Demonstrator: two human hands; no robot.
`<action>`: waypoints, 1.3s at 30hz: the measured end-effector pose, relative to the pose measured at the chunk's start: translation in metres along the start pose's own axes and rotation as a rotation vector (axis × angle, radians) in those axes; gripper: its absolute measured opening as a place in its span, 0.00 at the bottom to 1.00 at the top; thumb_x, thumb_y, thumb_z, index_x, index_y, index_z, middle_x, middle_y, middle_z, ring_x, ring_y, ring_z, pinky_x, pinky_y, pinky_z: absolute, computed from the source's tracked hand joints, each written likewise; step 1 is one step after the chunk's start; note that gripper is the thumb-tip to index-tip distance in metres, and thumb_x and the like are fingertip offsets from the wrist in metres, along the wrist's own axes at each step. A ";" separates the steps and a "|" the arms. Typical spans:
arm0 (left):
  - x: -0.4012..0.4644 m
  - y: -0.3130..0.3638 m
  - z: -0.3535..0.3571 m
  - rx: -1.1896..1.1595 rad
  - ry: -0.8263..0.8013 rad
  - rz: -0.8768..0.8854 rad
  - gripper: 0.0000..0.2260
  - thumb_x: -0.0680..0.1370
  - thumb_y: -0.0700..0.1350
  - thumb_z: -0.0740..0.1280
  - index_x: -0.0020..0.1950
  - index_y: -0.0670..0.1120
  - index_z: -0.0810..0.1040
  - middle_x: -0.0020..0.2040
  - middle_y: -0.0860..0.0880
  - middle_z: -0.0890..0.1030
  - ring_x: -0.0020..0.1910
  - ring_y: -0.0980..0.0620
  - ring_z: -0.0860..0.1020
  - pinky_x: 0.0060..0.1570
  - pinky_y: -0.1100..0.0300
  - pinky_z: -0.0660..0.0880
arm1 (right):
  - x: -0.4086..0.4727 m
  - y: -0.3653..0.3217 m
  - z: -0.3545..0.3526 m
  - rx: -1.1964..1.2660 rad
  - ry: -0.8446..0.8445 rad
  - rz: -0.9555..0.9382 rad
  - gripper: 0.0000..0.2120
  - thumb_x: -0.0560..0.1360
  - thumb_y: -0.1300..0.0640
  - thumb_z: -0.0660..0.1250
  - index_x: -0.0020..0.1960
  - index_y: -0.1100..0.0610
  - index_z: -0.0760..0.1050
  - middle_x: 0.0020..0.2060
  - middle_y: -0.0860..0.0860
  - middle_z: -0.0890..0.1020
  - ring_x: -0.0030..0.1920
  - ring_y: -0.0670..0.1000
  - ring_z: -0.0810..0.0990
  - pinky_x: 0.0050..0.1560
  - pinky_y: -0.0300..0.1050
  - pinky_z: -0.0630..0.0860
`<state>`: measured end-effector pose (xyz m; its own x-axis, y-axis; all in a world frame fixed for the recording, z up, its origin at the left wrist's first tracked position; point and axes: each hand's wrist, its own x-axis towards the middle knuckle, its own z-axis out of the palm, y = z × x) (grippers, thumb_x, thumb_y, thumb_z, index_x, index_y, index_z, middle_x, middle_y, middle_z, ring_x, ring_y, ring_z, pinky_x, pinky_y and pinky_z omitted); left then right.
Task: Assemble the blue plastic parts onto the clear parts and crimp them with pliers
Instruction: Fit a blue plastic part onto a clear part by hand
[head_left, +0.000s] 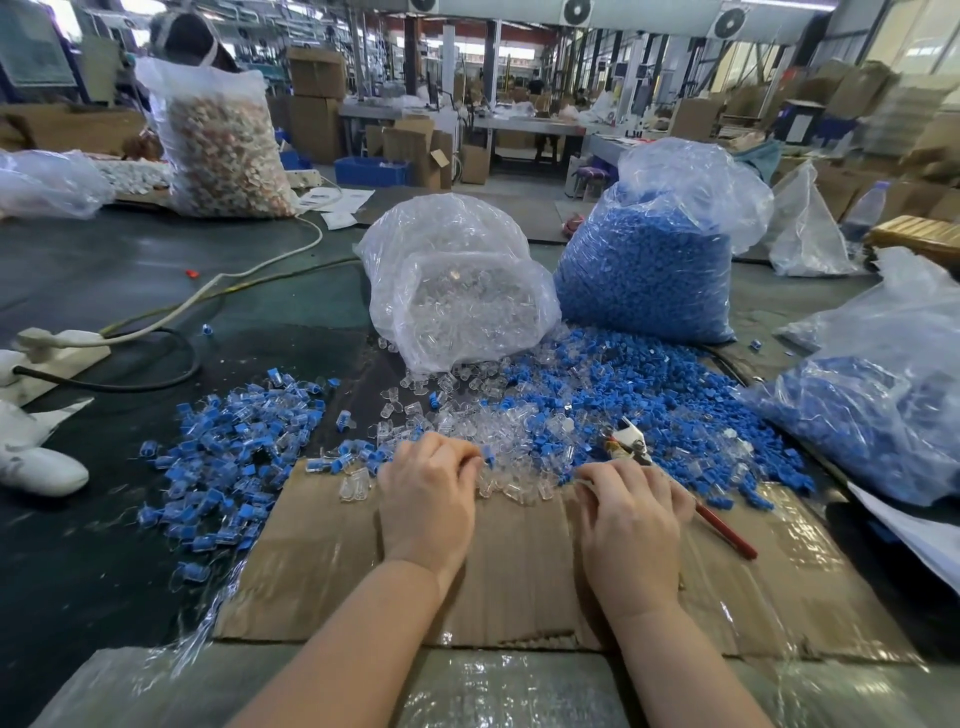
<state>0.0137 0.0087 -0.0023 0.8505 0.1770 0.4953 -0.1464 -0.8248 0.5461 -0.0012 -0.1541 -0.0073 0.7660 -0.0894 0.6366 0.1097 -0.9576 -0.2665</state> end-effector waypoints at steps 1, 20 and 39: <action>0.006 -0.006 -0.005 0.053 0.031 -0.013 0.08 0.78 0.49 0.63 0.51 0.50 0.81 0.45 0.54 0.78 0.45 0.57 0.67 0.43 0.64 0.52 | 0.001 0.000 0.000 -0.023 -0.013 0.028 0.02 0.70 0.61 0.73 0.41 0.56 0.80 0.40 0.52 0.81 0.42 0.58 0.77 0.48 0.50 0.60; 0.036 -0.052 -0.034 0.375 -0.067 -0.171 0.12 0.79 0.51 0.61 0.60 0.53 0.77 0.56 0.51 0.76 0.56 0.49 0.68 0.55 0.53 0.63 | 0.025 0.016 -0.010 -0.286 -0.232 0.193 0.07 0.79 0.51 0.58 0.52 0.49 0.74 0.50 0.46 0.76 0.52 0.50 0.70 0.53 0.49 0.59; -0.012 0.005 0.017 -0.042 -0.145 0.042 0.10 0.78 0.48 0.64 0.58 0.51 0.78 0.48 0.58 0.73 0.48 0.61 0.65 0.51 0.71 0.61 | 0.050 0.093 -0.032 -0.468 -0.436 0.462 0.09 0.75 0.66 0.59 0.52 0.58 0.72 0.48 0.55 0.79 0.50 0.57 0.77 0.39 0.44 0.68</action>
<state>0.0115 -0.0067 -0.0165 0.9068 0.0613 0.4171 -0.2014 -0.8063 0.5562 0.0267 -0.2564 0.0228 0.8587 -0.4840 0.1684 -0.4845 -0.8739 -0.0410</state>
